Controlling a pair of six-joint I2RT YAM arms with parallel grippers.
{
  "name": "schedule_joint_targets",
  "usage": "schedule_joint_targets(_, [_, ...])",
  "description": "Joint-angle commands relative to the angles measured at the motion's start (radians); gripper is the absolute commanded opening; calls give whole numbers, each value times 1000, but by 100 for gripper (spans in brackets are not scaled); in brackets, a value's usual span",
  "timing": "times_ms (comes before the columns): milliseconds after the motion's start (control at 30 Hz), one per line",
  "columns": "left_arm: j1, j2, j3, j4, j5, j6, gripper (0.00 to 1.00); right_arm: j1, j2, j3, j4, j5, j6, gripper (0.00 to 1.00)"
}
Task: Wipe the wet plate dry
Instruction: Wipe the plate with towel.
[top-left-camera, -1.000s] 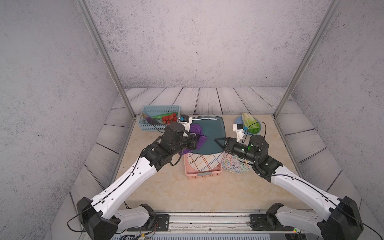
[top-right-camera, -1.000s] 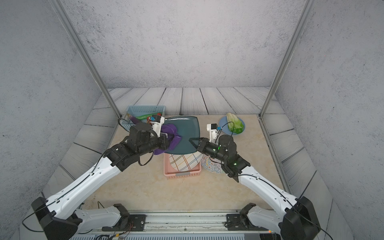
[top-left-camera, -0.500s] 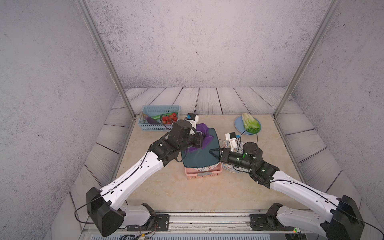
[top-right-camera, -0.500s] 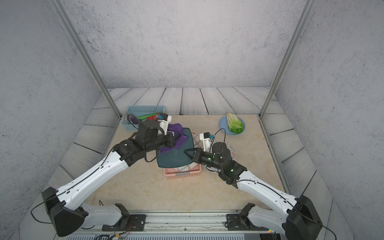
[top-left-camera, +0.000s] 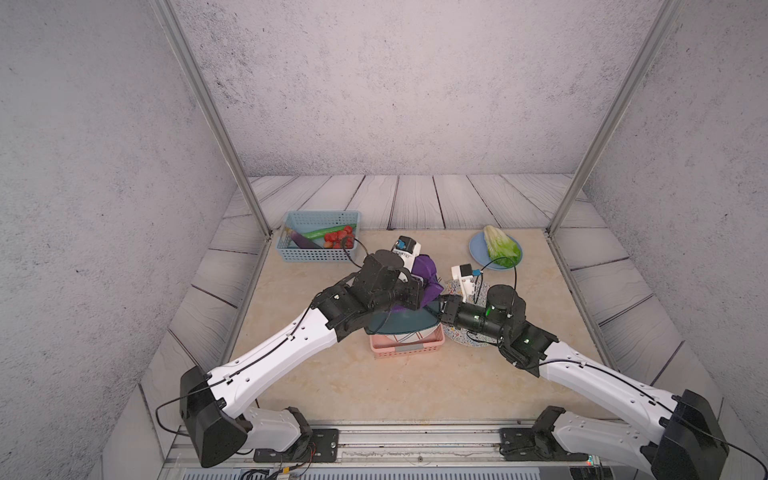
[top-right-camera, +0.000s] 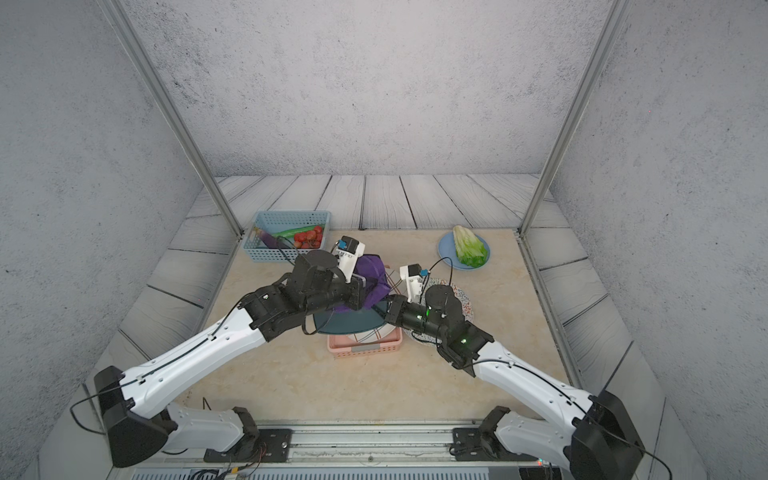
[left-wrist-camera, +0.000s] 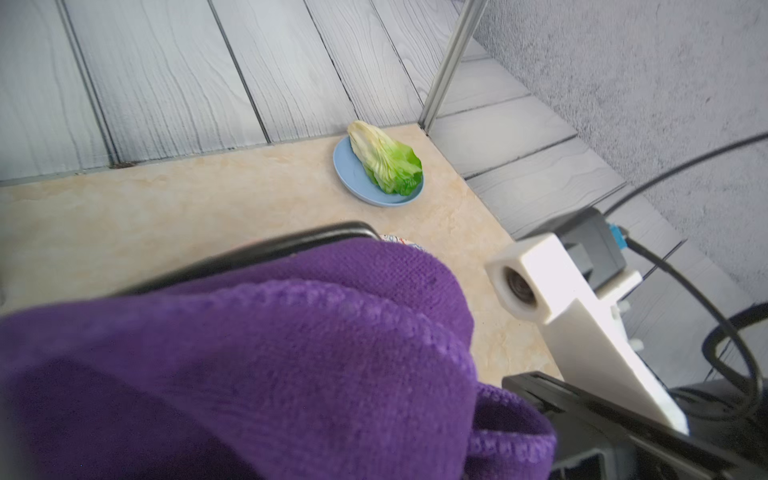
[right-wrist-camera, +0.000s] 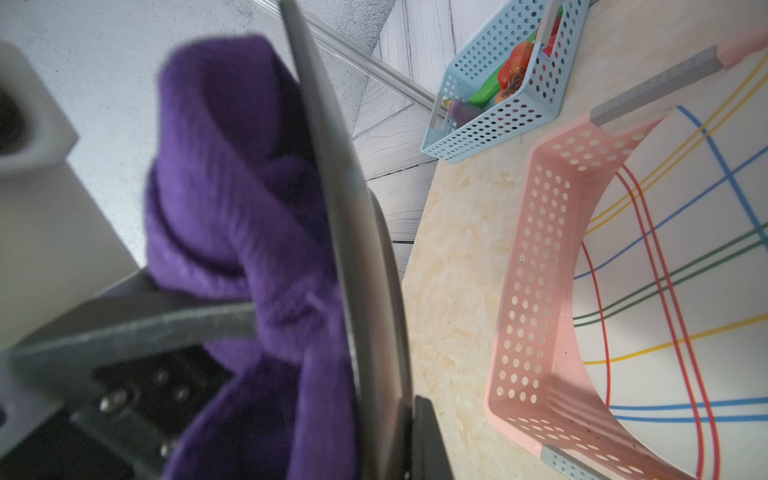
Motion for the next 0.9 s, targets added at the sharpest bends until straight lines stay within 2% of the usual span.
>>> schedule_joint_targets(0, [148, -85, -44, -48, 86, -76, 0, -60, -87, 88, 376, -56, 23, 0])
schedule_joint_targets(100, [399, -246, -139, 167, 397, -350, 0, -162, -155, 57, 381, -72, 85, 0])
schedule_joint_targets(167, [508, -315, -218, 342, 533, -554, 0, -197, -191, 36, 411, -84, 115, 0])
schedule_joint_targets(233, [545, -351, -276, 523, 602, -742, 0, -198, -199, 26, 451, -95, 131, 0])
schedule_joint_targets(333, [544, -343, -338, 770, 645, -1014, 0, -198, -142, 17, 623, -118, 206, 0])
schedule_joint_targets(400, [533, -316, -380, 1008, 636, -1206, 0, -195, -79, 38, 711, -161, 264, 0])
schedule_joint_targets(467, [511, -282, -385, 1149, 618, -1327, 0, -188, -12, 76, 790, -217, 305, 0])
schedule_joint_targets(567, [457, -262, -367, 1193, 580, -1374, 0, -145, 71, 97, 923, -209, 361, 0])
schedule_joint_targets(700, [351, -244, -355, 1258, 528, -1390, 0, -79, 139, 119, 929, -186, 333, 0])
schedule_joint_targets(833, [184, -232, -347, 1239, 476, -1298, 0, -78, 179, 174, 915, -114, 318, 0])
schedule_joint_targets(867, [170, -234, -352, 1244, 472, -1295, 0, -98, 180, 185, 911, -102, 326, 0])
